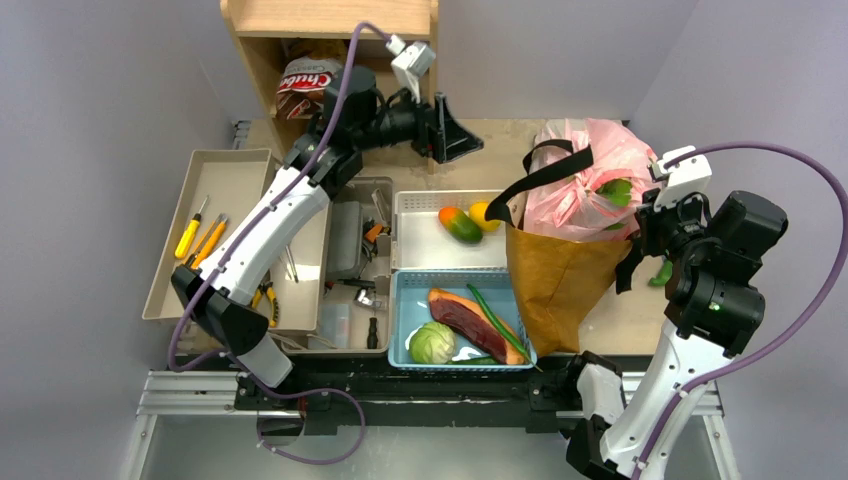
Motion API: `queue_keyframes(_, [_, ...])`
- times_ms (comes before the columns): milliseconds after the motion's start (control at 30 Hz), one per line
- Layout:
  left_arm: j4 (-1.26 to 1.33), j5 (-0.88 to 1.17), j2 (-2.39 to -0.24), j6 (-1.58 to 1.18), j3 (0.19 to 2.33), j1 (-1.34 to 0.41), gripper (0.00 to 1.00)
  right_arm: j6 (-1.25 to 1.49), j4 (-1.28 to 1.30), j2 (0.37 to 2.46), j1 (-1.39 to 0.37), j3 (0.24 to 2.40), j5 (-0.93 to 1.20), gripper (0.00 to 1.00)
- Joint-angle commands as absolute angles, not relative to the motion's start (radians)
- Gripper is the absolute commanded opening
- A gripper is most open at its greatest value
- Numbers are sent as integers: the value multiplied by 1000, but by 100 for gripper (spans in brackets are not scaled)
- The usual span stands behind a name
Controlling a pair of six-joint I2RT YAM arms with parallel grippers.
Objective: Untie the knot of the grocery bags and take out the mixed food
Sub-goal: Adjust the takeout bag at the center of the board.
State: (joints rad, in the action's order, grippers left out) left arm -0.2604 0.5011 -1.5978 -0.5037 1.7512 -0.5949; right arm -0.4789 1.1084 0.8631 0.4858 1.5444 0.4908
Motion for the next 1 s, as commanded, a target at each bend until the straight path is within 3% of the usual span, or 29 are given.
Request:
queue_keyframes(0, [-398,759,-1694,-223,2161,-672,79,-484,1086,851,492,1566,528,0])
queue_keyframes(100, [-587,629,-1809,-86,2372,-779,82,-482,1090,850,493,1570,532,0])
queue_keyframes(233, [-603,564,-1928,-23,2466,-853,82,-490,1099,843,492,1576,532,0])
queue_keyframes(500, [-528,379,-2050,44,2464,-893,72,-502,1125,836,491,1585,534,0])
queue_keyframes(800, [-520,473,-2070,21,2415,-896,72,-507,1119,839,492,1582,529,0])
queue_keyframes(867, [-522,477,-2068,18,2396,-899,58,-510,1121,838,491,1583,528,0])
queue_keyframes(967, [-505,335,-2067,9,2398,-891,22,-514,1124,835,491,1585,525,0])
